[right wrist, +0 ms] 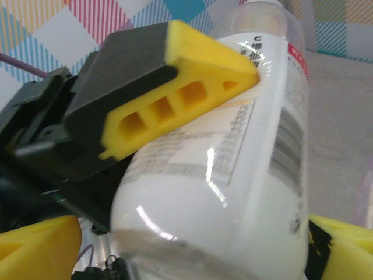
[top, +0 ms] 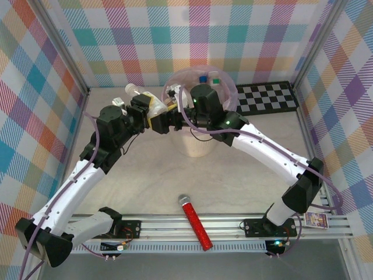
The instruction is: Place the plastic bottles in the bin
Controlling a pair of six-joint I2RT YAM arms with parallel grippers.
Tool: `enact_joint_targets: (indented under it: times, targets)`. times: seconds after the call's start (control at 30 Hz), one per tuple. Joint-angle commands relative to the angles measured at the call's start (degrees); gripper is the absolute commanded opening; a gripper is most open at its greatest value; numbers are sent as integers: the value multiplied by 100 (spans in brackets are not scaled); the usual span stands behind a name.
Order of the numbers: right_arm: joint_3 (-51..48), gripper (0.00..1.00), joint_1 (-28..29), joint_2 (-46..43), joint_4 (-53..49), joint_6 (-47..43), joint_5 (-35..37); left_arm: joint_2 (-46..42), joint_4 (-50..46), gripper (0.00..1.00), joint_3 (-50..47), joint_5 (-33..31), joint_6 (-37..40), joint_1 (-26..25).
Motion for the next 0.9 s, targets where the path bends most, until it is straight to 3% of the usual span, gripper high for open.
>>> enact_joint_targets:
  times: [0.0, 0.2, 0.33, 0.43, 0.53, 0.87]
  targets:
    - [294, 84, 52, 174, 169, 15, 189, 28, 318, 43, 204, 27, -22, -108]
    - [411, 71, 47, 149, 7, -219, 627, -20, 345, 50, 215, 2, 64, -108]
    - [862, 68, 48, 98, -500, -546, 853, -70, 270, 72, 275, -93, 502, -106]
    - [1293, 66, -35, -15, -1159, -872, 1154, -106, -170, 90, 592, -230, 1401, -109]
    - [1878, 65, -373, -92, -2174, -957, 1172, -88, -804, 100, 962, -442, 2243, -100]
    - [3833, 60, -2240, -79, -5232, -1103, 806, 964, -1985, 99, 2011, -687, 4213, -98]
